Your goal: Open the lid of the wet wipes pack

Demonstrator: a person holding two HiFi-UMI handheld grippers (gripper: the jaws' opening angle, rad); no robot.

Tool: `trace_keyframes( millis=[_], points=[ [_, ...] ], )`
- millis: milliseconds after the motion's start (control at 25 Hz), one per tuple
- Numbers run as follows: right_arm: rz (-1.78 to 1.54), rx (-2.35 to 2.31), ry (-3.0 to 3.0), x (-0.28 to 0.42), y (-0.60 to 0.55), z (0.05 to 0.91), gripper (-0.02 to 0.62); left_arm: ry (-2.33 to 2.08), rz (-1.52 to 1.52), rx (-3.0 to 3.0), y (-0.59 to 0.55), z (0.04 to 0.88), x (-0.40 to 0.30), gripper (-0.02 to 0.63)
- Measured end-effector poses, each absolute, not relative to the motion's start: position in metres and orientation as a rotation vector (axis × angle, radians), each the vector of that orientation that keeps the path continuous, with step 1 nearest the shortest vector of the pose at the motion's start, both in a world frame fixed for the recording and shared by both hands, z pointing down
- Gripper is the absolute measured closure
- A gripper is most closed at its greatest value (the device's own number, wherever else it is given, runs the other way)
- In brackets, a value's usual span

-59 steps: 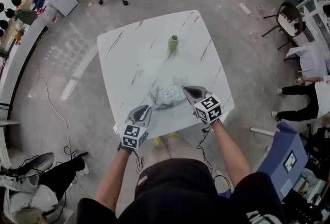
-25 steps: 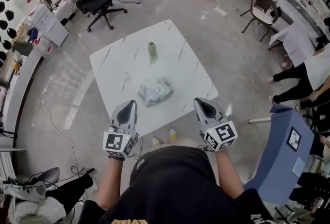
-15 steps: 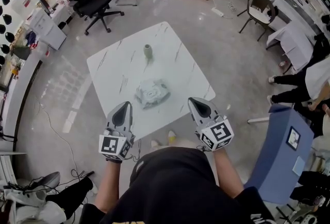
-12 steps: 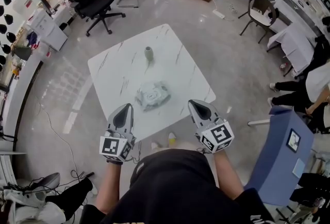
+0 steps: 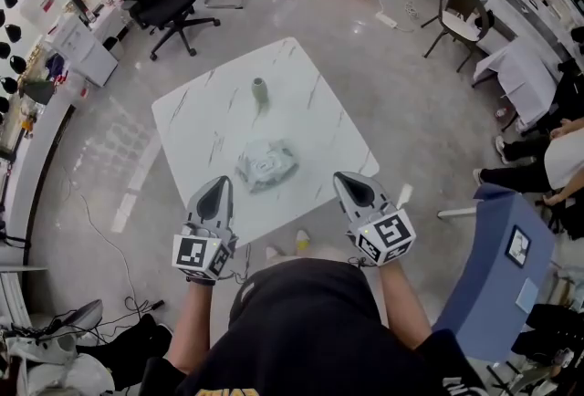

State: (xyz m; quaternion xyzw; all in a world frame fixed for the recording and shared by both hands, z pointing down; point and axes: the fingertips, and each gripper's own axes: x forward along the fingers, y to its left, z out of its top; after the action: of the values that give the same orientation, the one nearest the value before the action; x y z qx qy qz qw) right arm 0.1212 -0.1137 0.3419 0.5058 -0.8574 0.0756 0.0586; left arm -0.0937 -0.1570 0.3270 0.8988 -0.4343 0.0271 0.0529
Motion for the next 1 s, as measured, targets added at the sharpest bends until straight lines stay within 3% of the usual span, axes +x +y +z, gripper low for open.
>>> trace_keyframes(
  millis=[1000],
  points=[
    [0.241, 1.435, -2.651, 0.143, -0.149, 0.363, 0.594, -1.333, 0.168, 2.718, -0.185, 0.343, -0.061, 0.591]
  ],
)
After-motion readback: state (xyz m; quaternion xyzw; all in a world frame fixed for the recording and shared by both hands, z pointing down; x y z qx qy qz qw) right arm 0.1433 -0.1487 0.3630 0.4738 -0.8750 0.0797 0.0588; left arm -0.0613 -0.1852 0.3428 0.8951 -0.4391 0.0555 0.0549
